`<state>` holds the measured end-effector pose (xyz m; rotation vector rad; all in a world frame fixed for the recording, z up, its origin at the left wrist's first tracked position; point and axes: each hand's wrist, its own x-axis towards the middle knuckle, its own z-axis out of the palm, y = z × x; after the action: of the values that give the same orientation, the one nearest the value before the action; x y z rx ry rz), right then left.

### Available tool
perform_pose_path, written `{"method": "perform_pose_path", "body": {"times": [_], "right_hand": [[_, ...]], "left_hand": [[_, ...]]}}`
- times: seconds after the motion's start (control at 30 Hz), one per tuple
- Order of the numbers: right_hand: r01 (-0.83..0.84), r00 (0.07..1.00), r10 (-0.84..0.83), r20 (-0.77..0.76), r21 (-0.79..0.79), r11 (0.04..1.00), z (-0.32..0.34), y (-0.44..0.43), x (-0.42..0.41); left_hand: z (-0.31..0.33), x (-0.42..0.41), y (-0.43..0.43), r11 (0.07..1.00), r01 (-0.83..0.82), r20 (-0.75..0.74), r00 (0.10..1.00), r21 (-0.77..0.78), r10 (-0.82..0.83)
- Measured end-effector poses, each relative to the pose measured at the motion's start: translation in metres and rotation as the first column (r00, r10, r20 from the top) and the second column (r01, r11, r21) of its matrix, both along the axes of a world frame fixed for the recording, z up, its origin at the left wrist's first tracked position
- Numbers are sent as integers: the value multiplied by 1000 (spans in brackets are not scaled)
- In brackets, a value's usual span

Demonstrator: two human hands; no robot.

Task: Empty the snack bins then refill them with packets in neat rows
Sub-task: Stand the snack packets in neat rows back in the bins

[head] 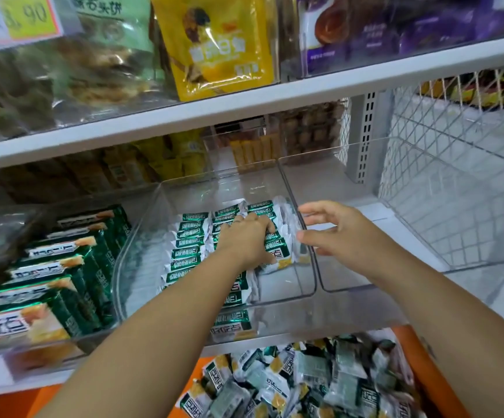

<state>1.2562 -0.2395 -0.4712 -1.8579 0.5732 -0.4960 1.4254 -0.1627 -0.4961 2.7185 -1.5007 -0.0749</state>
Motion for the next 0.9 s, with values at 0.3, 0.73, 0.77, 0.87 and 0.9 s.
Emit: {"method": "perform_pose_path", "body": {"times": [0.3,0.73,0.77,0.87,0.9], "right_hand": [[172,984,-155,86,-240,956,-4,27,-10],[-275,958,157,-240,-616,738,-81,87,-62],[-362,913,157,-375,-573,736,-93,87,-63],[-526,725,138,-675,-412,744,-130,80,-64],[-537,677,130,-724,-366,760,-141,75,-64]], "left_hand": [[22,-16,36,980,37,-32,999,-196,-44],[-64,-69,166,847,424,2,894,-321,-447],[-78,-67,170,902,356,-89,918,-246,-387],[-120,-54,181,982,183,-302,935,-41,-187],[-133,-49,183,989,149,-344,928,-1,-140]]}}
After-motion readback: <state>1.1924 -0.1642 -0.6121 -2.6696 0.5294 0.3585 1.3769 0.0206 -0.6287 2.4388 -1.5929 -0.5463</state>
